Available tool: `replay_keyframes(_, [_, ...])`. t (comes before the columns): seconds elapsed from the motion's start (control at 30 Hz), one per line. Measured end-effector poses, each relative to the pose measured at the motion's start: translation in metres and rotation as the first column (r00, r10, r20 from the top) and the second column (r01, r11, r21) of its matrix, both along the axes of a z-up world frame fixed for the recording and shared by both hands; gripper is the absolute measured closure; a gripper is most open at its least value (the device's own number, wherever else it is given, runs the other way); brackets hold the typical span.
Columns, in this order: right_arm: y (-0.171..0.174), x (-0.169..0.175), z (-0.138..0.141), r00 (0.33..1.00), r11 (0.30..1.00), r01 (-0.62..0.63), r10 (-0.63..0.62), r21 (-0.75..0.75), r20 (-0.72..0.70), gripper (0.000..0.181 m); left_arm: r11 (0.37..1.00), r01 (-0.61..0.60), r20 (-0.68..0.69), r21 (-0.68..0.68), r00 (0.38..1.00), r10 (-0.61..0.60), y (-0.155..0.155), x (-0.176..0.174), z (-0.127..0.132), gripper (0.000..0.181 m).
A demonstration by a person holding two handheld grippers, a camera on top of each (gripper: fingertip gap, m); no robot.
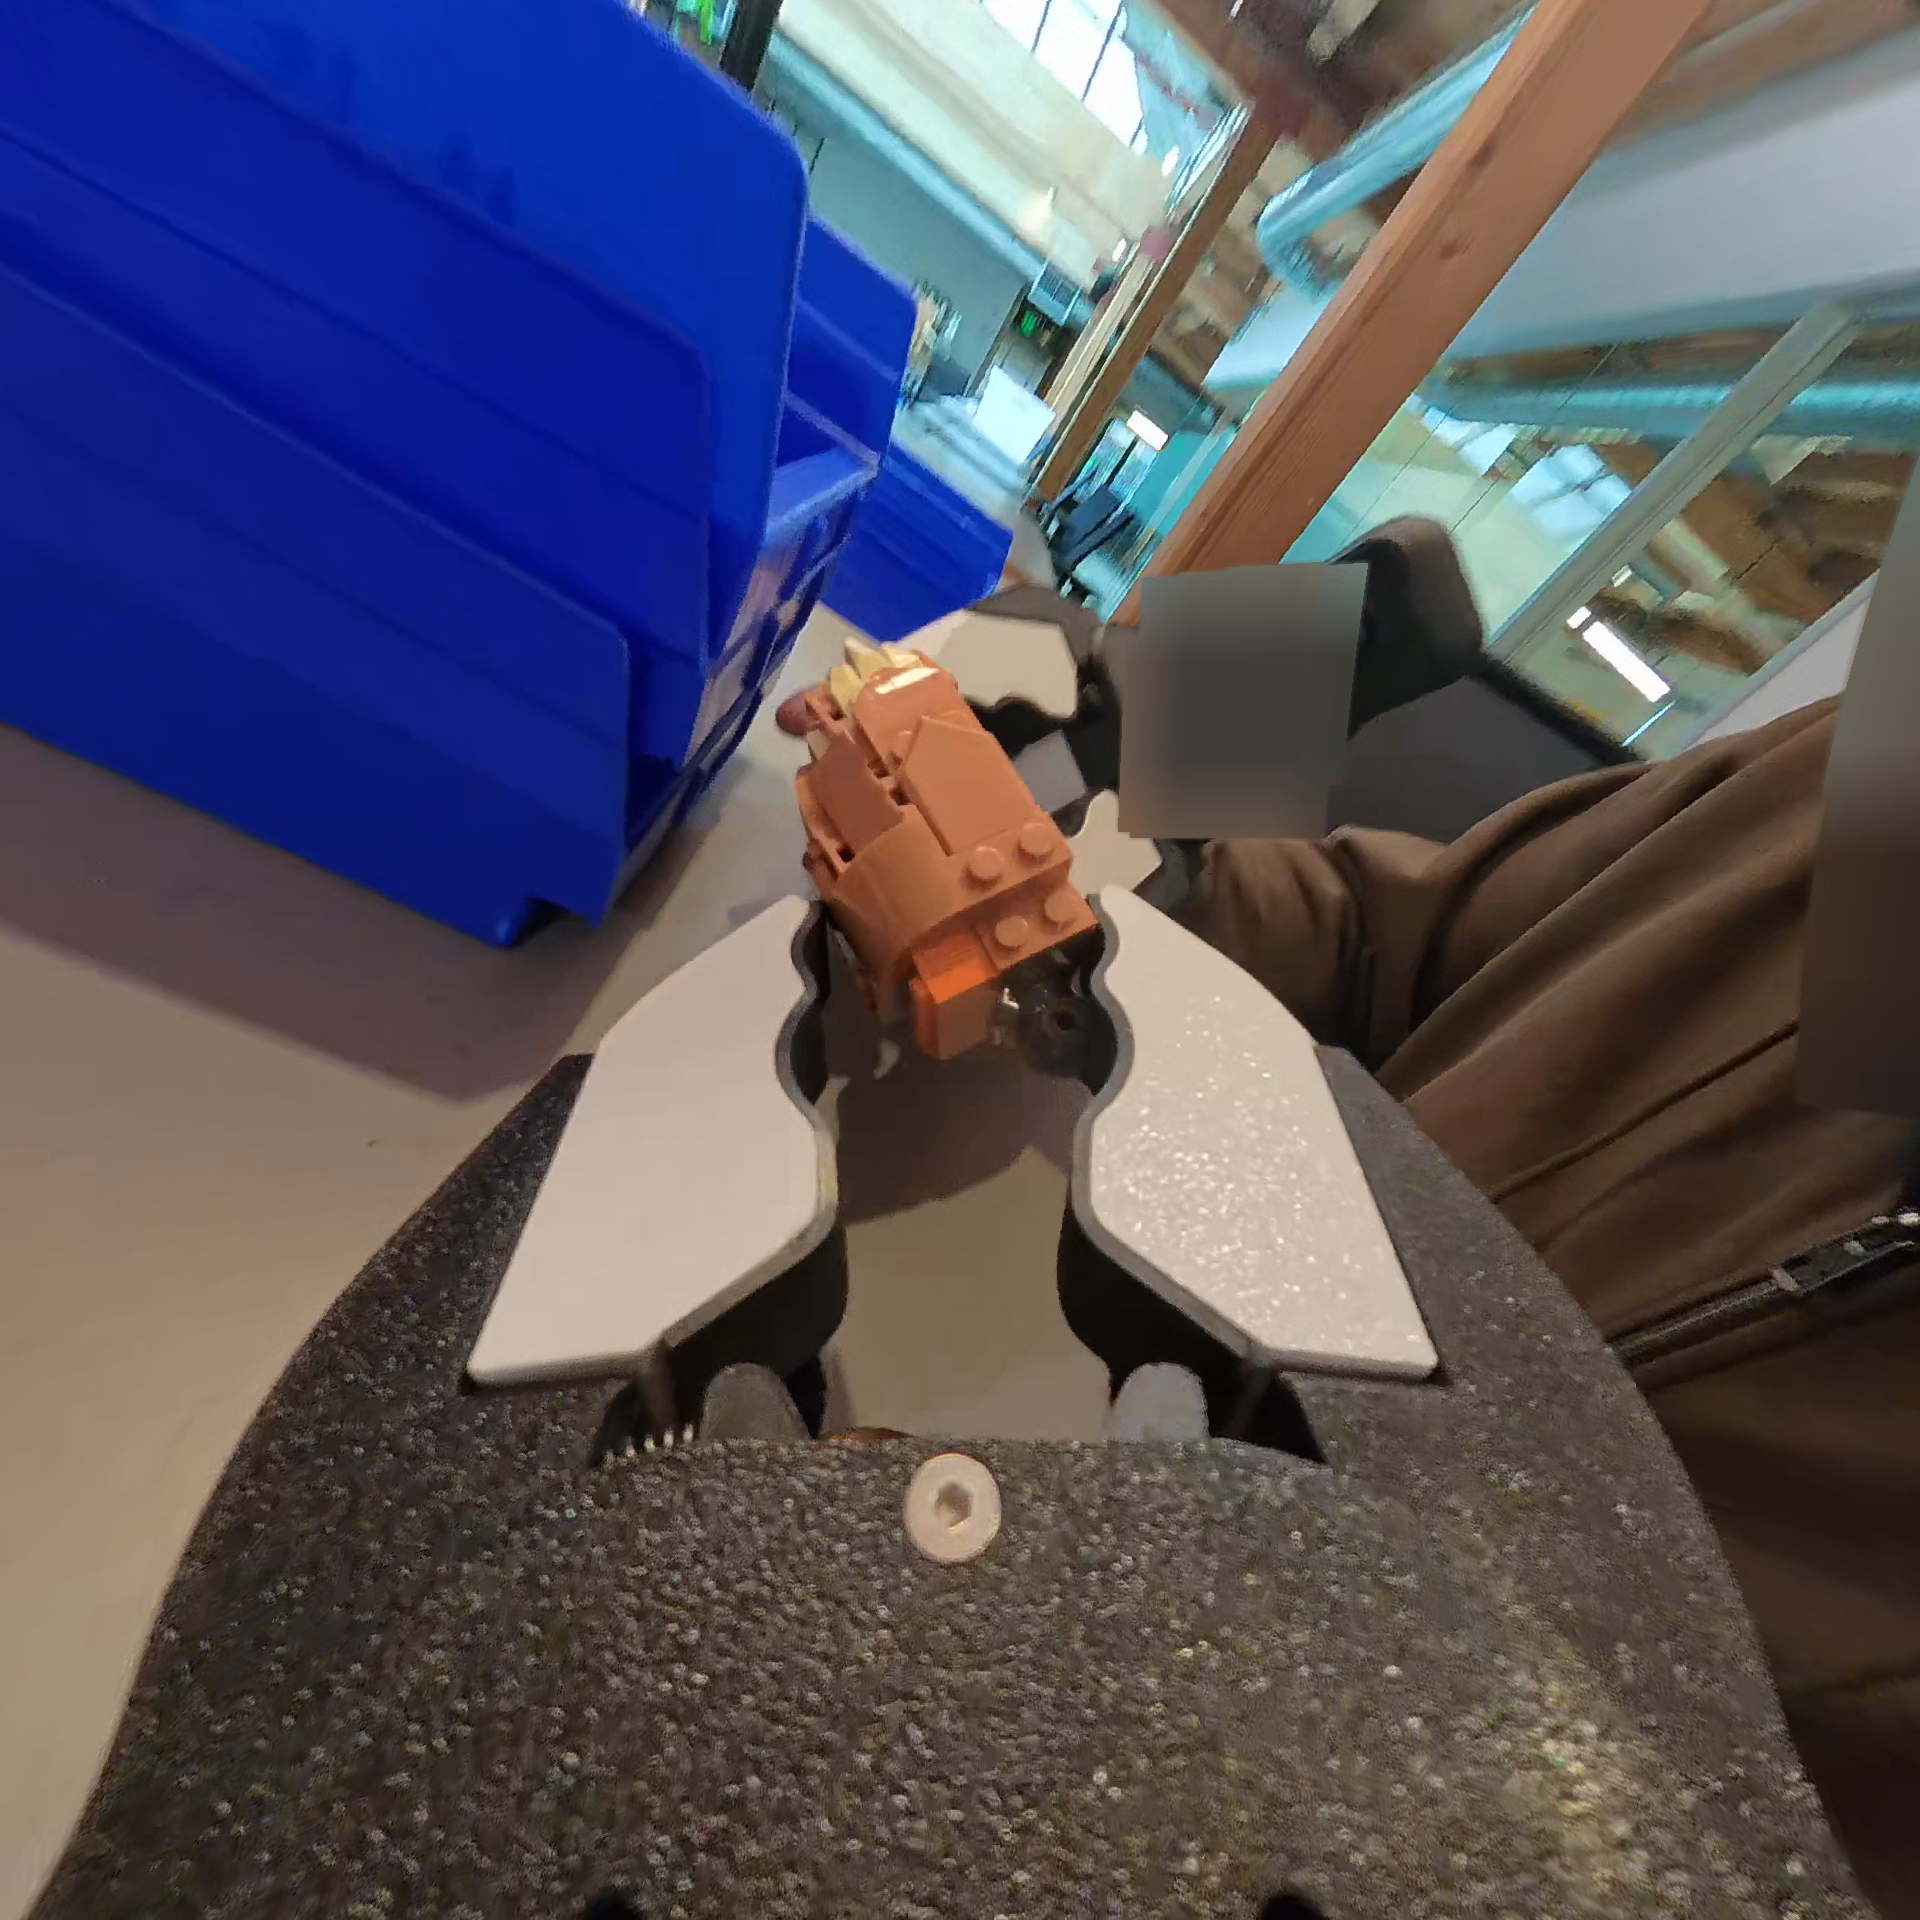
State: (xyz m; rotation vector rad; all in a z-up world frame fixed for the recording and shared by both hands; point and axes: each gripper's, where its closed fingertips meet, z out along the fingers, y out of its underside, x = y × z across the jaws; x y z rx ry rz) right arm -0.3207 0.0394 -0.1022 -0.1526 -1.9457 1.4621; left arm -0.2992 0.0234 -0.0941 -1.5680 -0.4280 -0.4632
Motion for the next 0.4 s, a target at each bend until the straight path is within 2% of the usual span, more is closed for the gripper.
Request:
replay_keyframes(0.13, [-0.004,0.004,0.003,0.999,0.998,-0.026,0.029,-0.055,0.042,0.142,0.974,-0.015,0.063,0.226,0.998,0.000,-0.007,-0.003,0.030,0.136])
replay_keyframes(0.27, [-0.009,0.009,0.001,0.998,0.998,-0.044,0.046,-0.050,0.043,0.143,0.878,-0.056,0.100,0.476,0.995,0.009,-0.025,-0.008,0.064,0.133])
replay_keyframes(0.4, [-0.013,0.013,0.001,0.996,0.996,-0.066,0.069,-0.064,0.060,0.143,0.798,-0.086,0.156,0.597,0.988,-0.010,-0.040,-0.014,0.076,0.132])
